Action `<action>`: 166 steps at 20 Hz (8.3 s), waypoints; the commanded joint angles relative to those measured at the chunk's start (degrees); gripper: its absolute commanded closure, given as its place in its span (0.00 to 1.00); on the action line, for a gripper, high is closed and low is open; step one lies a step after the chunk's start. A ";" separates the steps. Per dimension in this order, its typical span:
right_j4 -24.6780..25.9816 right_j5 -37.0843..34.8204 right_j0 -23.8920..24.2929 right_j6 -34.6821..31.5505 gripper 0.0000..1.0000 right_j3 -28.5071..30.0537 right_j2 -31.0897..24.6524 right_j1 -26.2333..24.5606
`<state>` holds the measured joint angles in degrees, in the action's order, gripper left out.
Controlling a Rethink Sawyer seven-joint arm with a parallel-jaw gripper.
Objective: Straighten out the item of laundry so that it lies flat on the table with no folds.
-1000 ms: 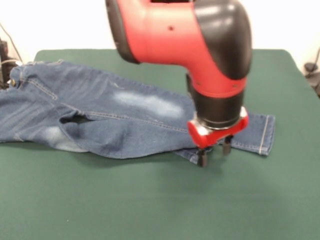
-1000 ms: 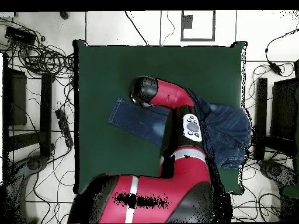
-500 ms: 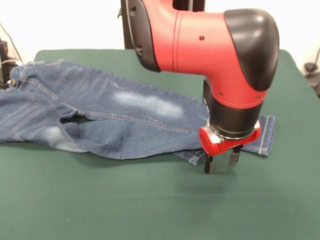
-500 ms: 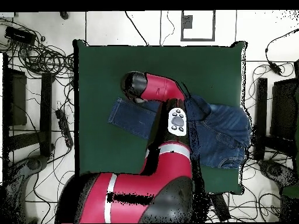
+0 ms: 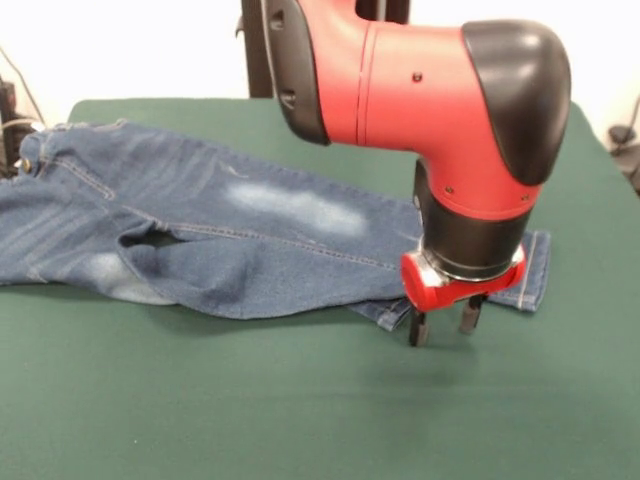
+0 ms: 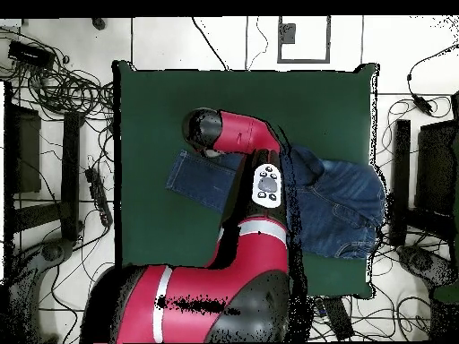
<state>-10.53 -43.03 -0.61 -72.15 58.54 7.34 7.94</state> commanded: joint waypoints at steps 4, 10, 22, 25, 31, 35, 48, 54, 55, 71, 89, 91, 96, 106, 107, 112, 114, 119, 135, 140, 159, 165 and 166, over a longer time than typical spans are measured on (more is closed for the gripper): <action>1.91 4.99 -0.71 -14.58 0.00 6.64 0.44 -0.22; 2.48 4.82 -1.51 -15.42 0.00 6.27 2.19 -0.03; 1.69 1.10 -3.02 -15.91 0.00 3.11 4.86 -1.45; 1.33 0.34 -3.32 -15.90 0.00 3.03 4.97 -1.20; 0.74 0.00 -3.20 -15.29 0.00 4.35 4.42 -0.84; 0.64 -2.83 -3.25 -15.17 0.00 3.86 4.73 -1.45; 0.02 -8.53 -2.61 -14.32 0.00 2.91 3.65 -3.97; 0.23 -10.51 -2.93 -15.04 0.00 2.80 4.36 -4.05; 0.33 -10.60 -3.09 -15.26 0.00 2.92 4.61 -3.92; -0.14 -8.61 -3.08 -14.19 0.00 8.29 4.19 3.86; 0.30 -6.01 -2.78 -15.59 0.00 5.70 3.79 0.17; 0.27 -5.95 -2.86 -15.90 0.00 4.91 3.96 -0.57; 0.38 -5.90 -2.85 -16.00 0.00 3.55 4.38 -2.02; 0.56 -6.73 -2.85 -16.11 0.00 2.78 5.25 -3.72; 0.59 -6.59 -2.93 -16.24 0.00 2.50 5.42 -3.99; 0.69 -5.32 -2.97 -16.06 0.00 4.19 5.44 -2.33; 0.57 -3.45 -2.89 -15.84 0.00 5.64 5.17 -0.40; 0.17 -1.05 -2.70 -15.44 0.00 7.29 4.62 3.14; 0.81 4.14 -2.64 -16.35 0.00 4.75 4.82 0.51; 0.86 0.31 -2.52 -16.03 0.00 3.53 5.21 -1.17; -0.82 -0.09 -0.33 -13.68 0.00 3.82 1.55 -4.29; -1.07 -1.73 1.30 -11.17 0.00 3.37 -0.26 -6.86; -0.94 -3.42 1.29 -11.18 0.00 2.70 0.17 -7.58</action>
<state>-10.61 -42.52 -0.68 -72.25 59.01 13.84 7.35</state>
